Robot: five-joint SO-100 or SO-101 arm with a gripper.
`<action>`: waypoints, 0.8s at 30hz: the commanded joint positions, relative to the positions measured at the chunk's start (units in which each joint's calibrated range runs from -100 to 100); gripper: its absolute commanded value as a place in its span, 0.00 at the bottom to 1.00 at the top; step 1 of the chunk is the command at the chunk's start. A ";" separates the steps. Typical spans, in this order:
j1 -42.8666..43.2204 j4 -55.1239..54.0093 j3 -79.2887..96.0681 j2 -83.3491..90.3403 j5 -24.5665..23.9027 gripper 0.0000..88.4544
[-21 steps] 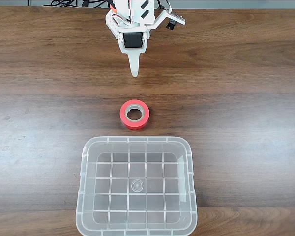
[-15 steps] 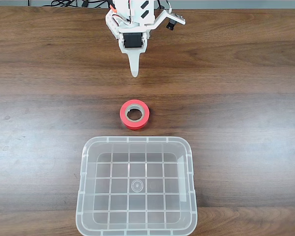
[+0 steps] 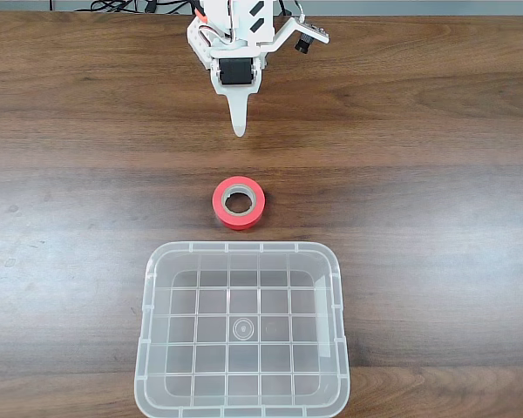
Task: Grab the tape and place it in the box.
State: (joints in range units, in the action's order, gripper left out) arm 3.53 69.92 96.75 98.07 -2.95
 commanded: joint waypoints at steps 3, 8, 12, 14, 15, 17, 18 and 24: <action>0.35 -0.74 -0.61 0.80 -0.06 0.02; 0.35 -1.34 -0.43 0.88 -0.27 0.01; -0.31 -5.62 0.01 0.80 0.05 0.01; -0.31 -8.79 -0.34 0.80 0.10 0.01; -0.24 -9.98 -0.61 0.80 0.10 0.01; -0.17 -11.52 -0.69 0.80 0.15 0.01; -0.31 -11.95 -0.69 0.80 0.15 0.01; -0.46 -11.87 -0.96 0.72 2.21 0.01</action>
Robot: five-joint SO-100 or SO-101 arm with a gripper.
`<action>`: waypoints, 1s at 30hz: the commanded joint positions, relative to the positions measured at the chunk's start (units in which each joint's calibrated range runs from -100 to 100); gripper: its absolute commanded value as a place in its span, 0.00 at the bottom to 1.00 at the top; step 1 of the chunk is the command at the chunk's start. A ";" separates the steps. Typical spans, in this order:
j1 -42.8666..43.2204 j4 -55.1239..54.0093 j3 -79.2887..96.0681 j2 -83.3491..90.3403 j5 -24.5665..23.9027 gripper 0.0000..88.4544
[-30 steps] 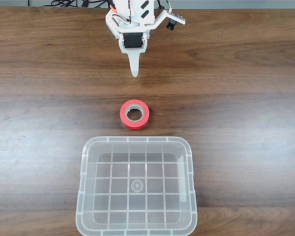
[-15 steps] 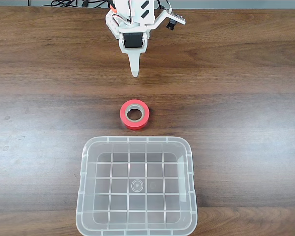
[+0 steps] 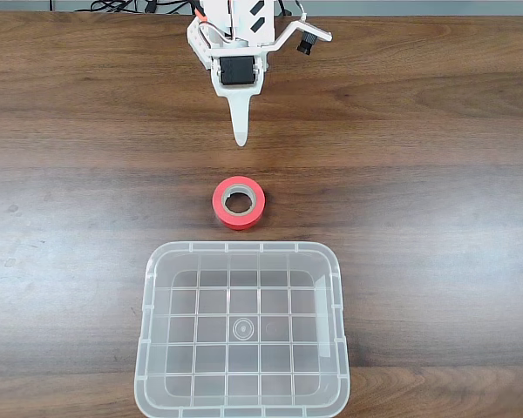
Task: Grab the tape and place it in the box.
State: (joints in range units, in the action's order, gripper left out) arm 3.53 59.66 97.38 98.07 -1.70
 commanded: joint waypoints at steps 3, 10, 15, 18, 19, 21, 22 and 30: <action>-0.53 -1.53 -3.25 0.72 1.06 0.01; -0.53 -0.67 -13.41 0.48 1.06 0.01; -0.53 -0.67 -23.40 -4.75 1.06 0.01; -0.53 -0.59 -31.37 -12.48 0.91 0.01; -0.53 -0.24 -34.44 -15.45 0.80 0.01; -0.46 2.07 -41.89 -22.21 0.69 0.01; -0.46 3.87 -46.18 -25.99 0.69 0.01; -1.78 15.42 -70.09 -53.50 1.01 0.01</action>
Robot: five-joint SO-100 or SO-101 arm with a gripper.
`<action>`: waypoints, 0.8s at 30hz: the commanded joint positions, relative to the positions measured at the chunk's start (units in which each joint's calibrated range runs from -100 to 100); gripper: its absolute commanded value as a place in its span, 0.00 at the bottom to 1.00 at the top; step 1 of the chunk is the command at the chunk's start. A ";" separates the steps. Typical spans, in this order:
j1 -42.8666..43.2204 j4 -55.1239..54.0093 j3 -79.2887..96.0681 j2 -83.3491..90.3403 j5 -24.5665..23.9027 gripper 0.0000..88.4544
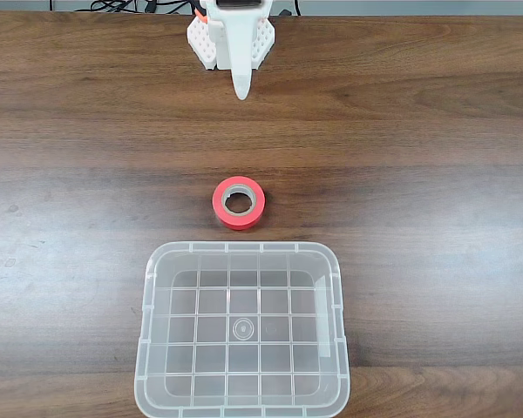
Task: Grab the tape and place it in the box.
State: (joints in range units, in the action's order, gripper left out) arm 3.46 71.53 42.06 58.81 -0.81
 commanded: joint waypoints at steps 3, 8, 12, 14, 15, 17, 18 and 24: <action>-1.85 3.47 -17.31 -21.56 0.12 0.01; -2.36 2.10 -17.05 -30.33 0.18 0.01; -2.43 -3.37 -14.33 -36.04 -0.77 0.01; -2.51 -5.94 -11.70 -38.54 -0.61 0.01; -2.51 -7.57 -9.95 -39.58 -0.51 0.01; -3.02 -10.91 -6.53 -41.03 -0.40 0.01; -3.46 -12.36 -4.96 -41.43 -0.40 0.01; -5.28 -18.02 1.35 -43.28 -0.30 0.02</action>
State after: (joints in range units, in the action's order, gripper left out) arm -0.53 57.80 41.88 15.11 -1.17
